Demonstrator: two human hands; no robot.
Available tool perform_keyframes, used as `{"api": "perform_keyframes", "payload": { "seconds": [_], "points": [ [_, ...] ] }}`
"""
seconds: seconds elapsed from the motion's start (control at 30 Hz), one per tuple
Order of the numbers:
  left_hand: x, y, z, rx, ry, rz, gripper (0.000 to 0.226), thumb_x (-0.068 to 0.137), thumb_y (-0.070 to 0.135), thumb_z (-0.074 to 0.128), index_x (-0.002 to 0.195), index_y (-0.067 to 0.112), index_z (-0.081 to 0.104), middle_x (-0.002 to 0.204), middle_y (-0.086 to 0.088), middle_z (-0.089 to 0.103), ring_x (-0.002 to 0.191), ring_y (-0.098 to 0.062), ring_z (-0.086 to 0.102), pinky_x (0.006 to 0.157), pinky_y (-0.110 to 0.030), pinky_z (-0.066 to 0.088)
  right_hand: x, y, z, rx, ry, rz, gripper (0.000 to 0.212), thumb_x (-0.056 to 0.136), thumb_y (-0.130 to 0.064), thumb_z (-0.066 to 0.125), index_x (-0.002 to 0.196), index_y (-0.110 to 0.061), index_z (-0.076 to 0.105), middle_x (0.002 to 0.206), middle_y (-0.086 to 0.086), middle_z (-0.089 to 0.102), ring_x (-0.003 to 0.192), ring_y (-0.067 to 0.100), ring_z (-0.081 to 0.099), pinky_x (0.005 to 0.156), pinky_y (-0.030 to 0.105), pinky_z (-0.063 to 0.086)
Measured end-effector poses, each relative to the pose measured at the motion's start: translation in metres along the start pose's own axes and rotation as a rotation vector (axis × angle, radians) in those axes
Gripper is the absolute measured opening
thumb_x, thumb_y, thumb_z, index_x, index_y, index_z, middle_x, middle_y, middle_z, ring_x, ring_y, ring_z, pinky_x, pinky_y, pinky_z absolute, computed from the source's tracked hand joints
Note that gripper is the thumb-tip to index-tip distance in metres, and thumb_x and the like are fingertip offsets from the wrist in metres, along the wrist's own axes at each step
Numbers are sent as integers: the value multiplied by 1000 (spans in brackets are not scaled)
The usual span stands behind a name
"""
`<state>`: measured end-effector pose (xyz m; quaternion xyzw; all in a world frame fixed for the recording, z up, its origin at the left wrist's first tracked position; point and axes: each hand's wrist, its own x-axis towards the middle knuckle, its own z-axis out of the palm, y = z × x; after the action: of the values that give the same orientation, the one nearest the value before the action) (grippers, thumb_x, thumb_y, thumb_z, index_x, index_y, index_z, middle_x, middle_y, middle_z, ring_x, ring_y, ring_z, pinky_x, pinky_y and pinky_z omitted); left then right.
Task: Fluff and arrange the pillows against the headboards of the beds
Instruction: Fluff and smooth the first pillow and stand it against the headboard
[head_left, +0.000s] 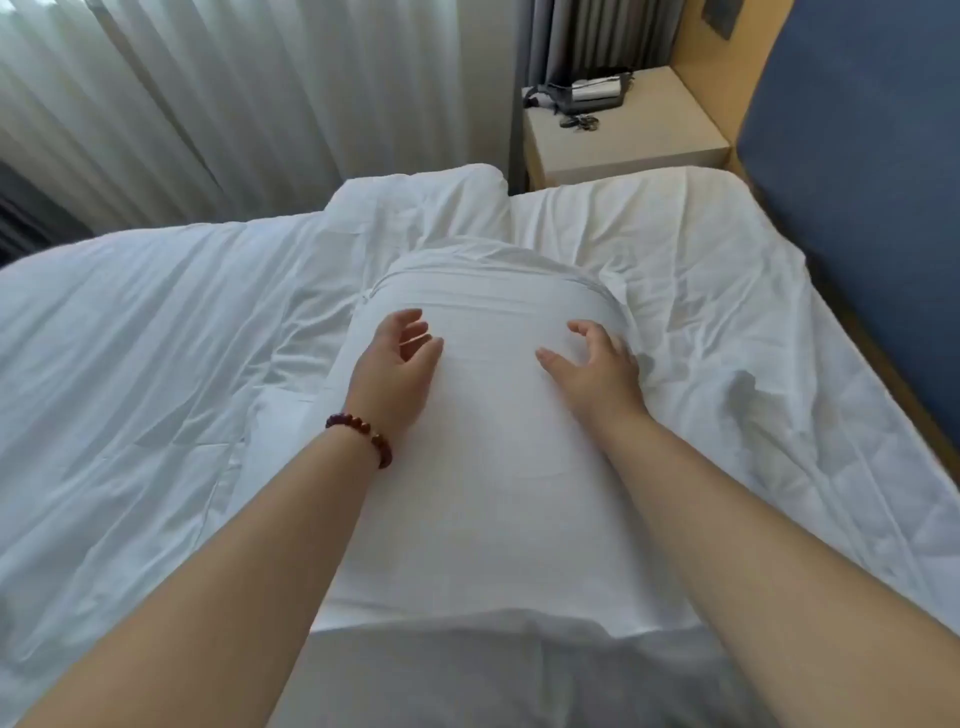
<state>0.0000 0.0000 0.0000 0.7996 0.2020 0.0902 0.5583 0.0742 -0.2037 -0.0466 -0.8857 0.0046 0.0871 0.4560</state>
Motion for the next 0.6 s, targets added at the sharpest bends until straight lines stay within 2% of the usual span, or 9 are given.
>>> {"api": "perform_keyframes", "payload": {
  "seconds": [0.1,0.2,0.27,0.4,0.5,0.6],
  "points": [
    [36,-5,-2,525,81,110,43,92,31,57,133,19,53,132,-1,56,121,-17,53,105,-36,41,28,5,4,-219,31,-49,68,84,-60,60,141,-25,44,149,2,38,138,28,31,113,39,24],
    [73,-15,-11,777,37,-41,61,88,51,53,139,18,47,144,-5,47,133,-27,41,110,-45,34,52,8,7,-218,31,20,80,79,-69,58,144,-25,41,151,3,37,138,28,32,112,42,27],
    [96,-23,-19,761,-58,-158,78,82,67,51,142,17,43,145,-7,46,134,-30,41,110,-46,33,66,15,6,-187,22,104,94,72,-76,58,147,-23,35,153,5,35,140,29,32,113,43,28],
    [128,-40,-36,497,-208,-389,106,63,87,52,146,24,40,145,-2,50,129,-25,48,110,-39,34,81,34,9,53,-48,380,124,56,-81,67,154,-25,16,156,11,28,141,32,32,115,44,29],
    [138,-57,-35,471,-216,-468,114,55,92,49,142,18,48,140,-4,54,114,-23,53,95,-31,34,84,47,17,171,-76,467,134,50,-79,73,155,-32,5,157,10,29,140,31,35,114,45,33],
    [140,-70,-31,450,-175,-492,119,47,94,51,139,18,51,136,-6,56,100,-21,50,89,-31,34,87,51,21,133,-90,484,135,50,-80,73,154,-35,-1,155,10,33,137,32,39,111,45,36]
  ]
}}
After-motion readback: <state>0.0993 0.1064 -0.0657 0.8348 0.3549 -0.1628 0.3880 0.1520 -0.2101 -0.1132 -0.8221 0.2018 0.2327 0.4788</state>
